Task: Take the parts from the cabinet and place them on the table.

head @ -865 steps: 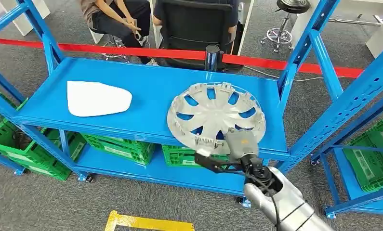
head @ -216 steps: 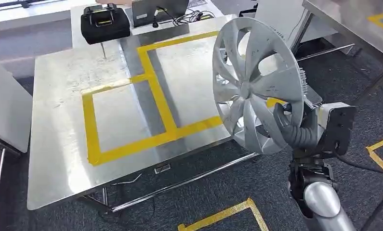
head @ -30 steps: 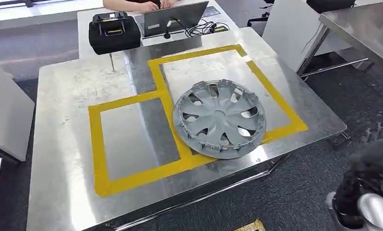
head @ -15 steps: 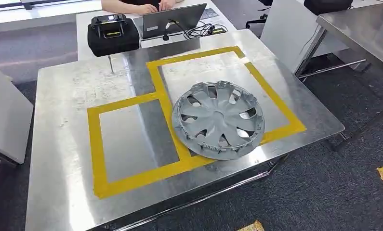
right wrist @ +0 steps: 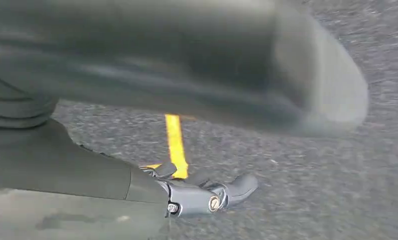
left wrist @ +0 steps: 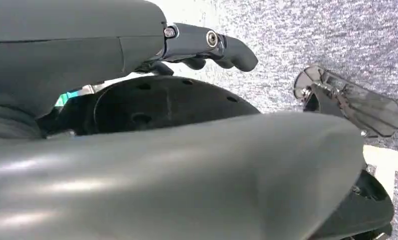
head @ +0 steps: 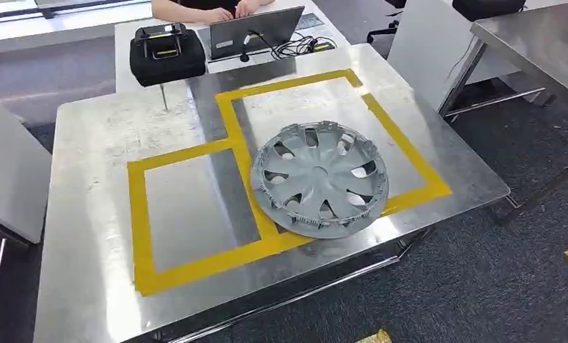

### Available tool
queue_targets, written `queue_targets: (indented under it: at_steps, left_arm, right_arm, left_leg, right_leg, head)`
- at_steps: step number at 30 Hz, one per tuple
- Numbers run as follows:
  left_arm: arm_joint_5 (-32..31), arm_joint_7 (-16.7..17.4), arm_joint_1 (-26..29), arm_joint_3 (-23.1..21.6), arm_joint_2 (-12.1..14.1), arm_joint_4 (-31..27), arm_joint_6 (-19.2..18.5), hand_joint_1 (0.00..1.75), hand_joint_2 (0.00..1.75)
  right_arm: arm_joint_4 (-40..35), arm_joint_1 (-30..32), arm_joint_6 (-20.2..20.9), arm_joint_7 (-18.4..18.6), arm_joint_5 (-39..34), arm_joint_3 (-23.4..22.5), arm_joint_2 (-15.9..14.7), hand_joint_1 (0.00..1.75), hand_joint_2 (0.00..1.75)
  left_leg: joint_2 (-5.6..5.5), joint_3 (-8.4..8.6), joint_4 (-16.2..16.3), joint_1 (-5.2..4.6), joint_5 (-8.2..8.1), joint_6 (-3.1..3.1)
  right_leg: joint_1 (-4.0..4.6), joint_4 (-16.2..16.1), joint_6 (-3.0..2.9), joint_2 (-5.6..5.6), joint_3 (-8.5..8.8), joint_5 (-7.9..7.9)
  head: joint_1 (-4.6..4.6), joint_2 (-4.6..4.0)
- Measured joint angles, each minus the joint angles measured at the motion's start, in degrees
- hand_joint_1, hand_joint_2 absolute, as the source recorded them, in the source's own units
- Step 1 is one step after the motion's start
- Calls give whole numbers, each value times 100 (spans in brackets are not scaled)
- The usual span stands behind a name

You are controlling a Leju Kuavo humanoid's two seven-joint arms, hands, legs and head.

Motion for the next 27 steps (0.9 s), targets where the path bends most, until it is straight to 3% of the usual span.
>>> queue_targets:
  at_steps: [1, 2, 4, 5, 6, 8, 9, 10, 11, 12, 14, 15, 16, 18, 20, 21, 22, 24, 25, 26, 27]
  left_arm:
    - [0, 0, -8, 0, -5, 2, 0, 0, 0]
    - [0, -2, -6, 5, -5, 2, 0, 0, 0]
    - [2, -2, -6, 20, -3, 2, 2, 0, 0]
    - [7, -7, -4, 35, -2, 2, 2, 0, 0]
    - [20, -15, -3, 44, 0, 2, 2, 0, 0]
    - [24, -33, -2, 55, 2, 4, 2, 0, 0]
    - [9, -29, -2, 61, 4, 4, 2, 0, 0]
    - [-18, -11, -3, 66, 6, 4, 2, 0, 0]
    - [-55, 4, -4, 66, 6, 2, 2, 0, 0]
    - [-81, 15, -8, 66, 9, 2, -9, 0, 0]
    - [-131, 44, -11, 64, 9, 2, -26, 0, 0]
    - [-155, 68, -10, 64, 11, 2, -24, 0, 0]
    - [-173, 85, -11, 64, 22, 4, -15, 0, 0]
    - [-186, 83, -24, 64, 15, 0, -26, 0, 0]
    - [-168, 81, -34, 64, -7, -4, -48, 0, 0]
    - [-162, 90, -38, 64, -5, -2, -41, 0, 0]
    - [-144, 92, -25, 64, -5, -2, -39, 0, 0]
    - [-118, 94, -16, 64, -5, 0, -31, 0, 0]
    - [-112, 103, -12, 64, -5, 0, -24, 0, 0]
    - [-107, 107, -11, 64, -5, 0, -20, 0, 0]
    - [-103, 107, -11, 64, -5, 0, -20, 0, 0]
  right_arm:
    - [97, -28, 0, -2, 2, -4, -24, 0, 0]
    - [196, -37, 0, 5, 2, -4, 5, 0, 0]
    - [424, -61, -9, 21, 17, -7, 11, 0, 0]
    - [517, -92, -77, 169, 75, -7, 7, 0, 0]
    - [608, -122, -185, 395, 144, -7, 22, 0, 0]
    - [825, -135, -405, 1057, 339, 15, 162, 0, 0]
    - [945, -134, -539, 1482, 521, 59, 284, 0, 0]
    - [1033, -125, -641, 1871, 740, 121, 390, 0, 0]
    - [1120, -120, -750, 2295, 995, 221, 510, 0, 0]
    - [1210, -123, -870, 2606, 1174, 346, 652, 0, 0]
    - [1325, -122, -1030, 2625, 1272, 499, 974, 0, 0]
    - [1360, -117, -1060, 2540, 1296, 575, 1104, 0, 0]
    - [1395, -126, -1056, 2446, 1311, 643, 1212, 0, 0]
    - [1457, -116, -957, 2310, 1300, 767, 1305, 0, 0]
    - [1507, -101, -757, 2336, 1263, 826, 1268, 0, 0]
    - [1524, -102, -710, 2369, 1252, 863, 1251, 0, 0]
    - [1533, -121, -695, 2385, 1248, 892, 1198, 0, 0]
    - [1557, -150, -684, 2391, 1246, 946, 1159, 0, 0]
    - [1570, -149, -684, 2393, 1246, 981, 1146, 0, 0]
    - [1590, -140, -684, 2393, 1248, 1025, 1143, 0, 0]
    - [1607, -137, -682, 2391, 1255, 1058, 1137, 0, 0]
  left_leg:
    - [-1, -20, 52, -10, -53, -54]
    - [-6, -67, 28, -10, -60, -79]
    - [-1, 10, -2, 15, -78, -138]
    - [3, 0, 37, 34, -105, -173]
    - [5, -58, 204, 34, -252, -175]
    - [4, -419, 1013, 29, -743, -183]
    - [3, -639, 1485, 29, -937, -188]
    - [4, -785, 1787, 28, -1004, -189]
    - [4, -817, 1827, 28, -948, -179]
    - [1, -705, 1601, 25, -753, -157]
    - [-91, -244, 630, 20, -250, -103]
    - [-299, -29, 173, 22, -101, -69]
    - [-385, 10, 62, 16, -145, -83]
    - [-259, 54, 80, -16, -143, -75]
    - [-152, 109, 34, 11, -106, -1]
    - [-86, 115, 12, 20, -87, 30]
    - [-35, 106, 12, 10, -92, 66]
    - [114, 92, 13, -25, -103, 101]
    - [181, 89, 14, -44, -111, 116]
    - [252, 94, 14, -65, -118, 128]
    - [314, 97, 14, -86, -125, 138]
  right_leg:
    - [25, -60, -120, 55, 0, 24]
    - [41, -19, -180, 37, 3, 3]
    - [66, 0, -281, 36, 17, -18]
    - [43, -20, -346, 43, 78, 12]
    - [46, -21, -382, 44, 119, 26]
    - [73, -17, -447, 67, 91, 61]
    - [91, -17, -451, 86, 79, 63]
    - [105, -16, -458, 102, 73, 62]
    - [117, -16, -460, 136, 74, 60]
    - [121, -15, -463, 190, 81, 56]
    - [126, -15, -454, 318, 100, 51]
    - [114, -15, -448, 382, 91, 48]
    - [158, 18, -401, 435, 70, 22]
    - [113, -25, -317, 533, 28, 48]
    - [102, -42, -227, 599, -28, 54]
    - [109, 88, -222, 352, -52, -17]
    - [138, 386, -217, 137, -205, -232]
    - [152, 1249, -206, 45, -617, -685]
    - [158, 1566, -209, 35, -756, -794]
    - [168, 1662, -222, 28, -784, -777]
    - [184, 1501, -248, 13, -690, -643]
  head:
    - [12, 0]
    - [-13, 0]
    - [-67, 0]
    - [-76, 0]
    - [-122, 0]
    - [-214, 0]
    - [-236, 0]
    - [-247, 0]
    - [-251, 0]
    - [-251, 0]
    - [-284, 0]
    - [-329, 0]
    - [-343, 0]
    - [-371, 0]
    - [-395, 0]
    - [-360, 0]
    - [-288, 0]
    - [-174, 0]
    - [-153, 0]
    - [-128, 0]
    - [-104, 0]
